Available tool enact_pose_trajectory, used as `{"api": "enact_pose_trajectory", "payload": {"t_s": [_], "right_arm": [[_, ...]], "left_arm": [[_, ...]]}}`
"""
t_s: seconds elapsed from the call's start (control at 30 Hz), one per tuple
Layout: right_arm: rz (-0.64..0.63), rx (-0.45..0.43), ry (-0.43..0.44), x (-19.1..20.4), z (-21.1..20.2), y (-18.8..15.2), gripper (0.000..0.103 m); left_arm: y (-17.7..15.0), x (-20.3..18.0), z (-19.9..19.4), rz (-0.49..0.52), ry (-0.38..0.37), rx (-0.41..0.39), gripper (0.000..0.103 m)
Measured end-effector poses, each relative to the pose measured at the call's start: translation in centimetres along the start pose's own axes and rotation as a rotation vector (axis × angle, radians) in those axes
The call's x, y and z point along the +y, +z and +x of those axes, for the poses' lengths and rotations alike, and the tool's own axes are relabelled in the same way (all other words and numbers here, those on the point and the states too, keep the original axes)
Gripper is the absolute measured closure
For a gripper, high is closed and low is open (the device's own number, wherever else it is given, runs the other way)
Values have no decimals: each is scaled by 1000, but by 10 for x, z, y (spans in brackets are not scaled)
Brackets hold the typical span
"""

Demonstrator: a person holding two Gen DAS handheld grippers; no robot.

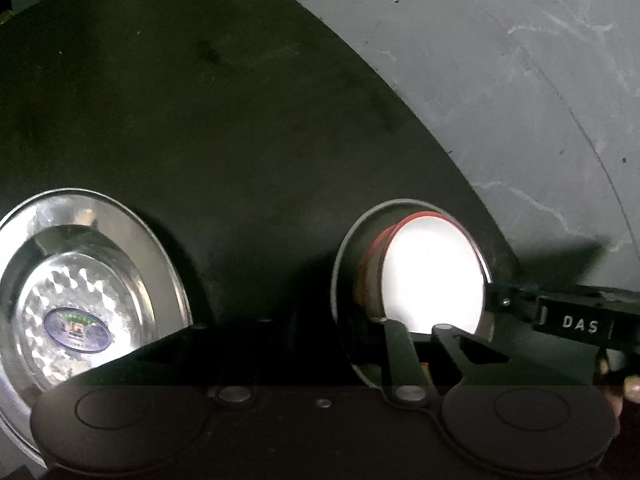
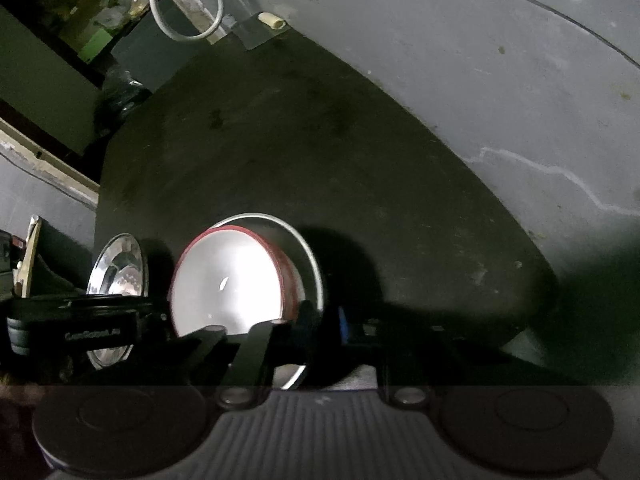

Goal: Organize plates and bowls

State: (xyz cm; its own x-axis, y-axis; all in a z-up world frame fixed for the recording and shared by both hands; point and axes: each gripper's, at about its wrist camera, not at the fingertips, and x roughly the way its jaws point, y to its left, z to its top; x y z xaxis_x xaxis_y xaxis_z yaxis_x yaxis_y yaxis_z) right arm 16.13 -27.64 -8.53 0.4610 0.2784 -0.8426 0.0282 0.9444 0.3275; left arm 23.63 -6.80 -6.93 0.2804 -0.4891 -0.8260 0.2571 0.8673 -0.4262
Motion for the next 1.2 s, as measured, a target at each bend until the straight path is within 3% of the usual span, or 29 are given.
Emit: {"api": "enact_pose_trajectory", "payload": {"t_s": [0.03,0.37,0.67,1.2], "right_arm": [[-3,1,-6,1,0,0,92],[104,53,12,-3,1,3,93],[131,48,64,-1,-6,6,92],[63,61,106,24,-10,17,92]], "left_arm": [[-1,-1,0,-1,-13,0,92],[0,0,-2,-12,-6,20,95],[-2,-2,-28,1,19,-45,95],[-11,12,-64,-51,49,-109,95]]}}
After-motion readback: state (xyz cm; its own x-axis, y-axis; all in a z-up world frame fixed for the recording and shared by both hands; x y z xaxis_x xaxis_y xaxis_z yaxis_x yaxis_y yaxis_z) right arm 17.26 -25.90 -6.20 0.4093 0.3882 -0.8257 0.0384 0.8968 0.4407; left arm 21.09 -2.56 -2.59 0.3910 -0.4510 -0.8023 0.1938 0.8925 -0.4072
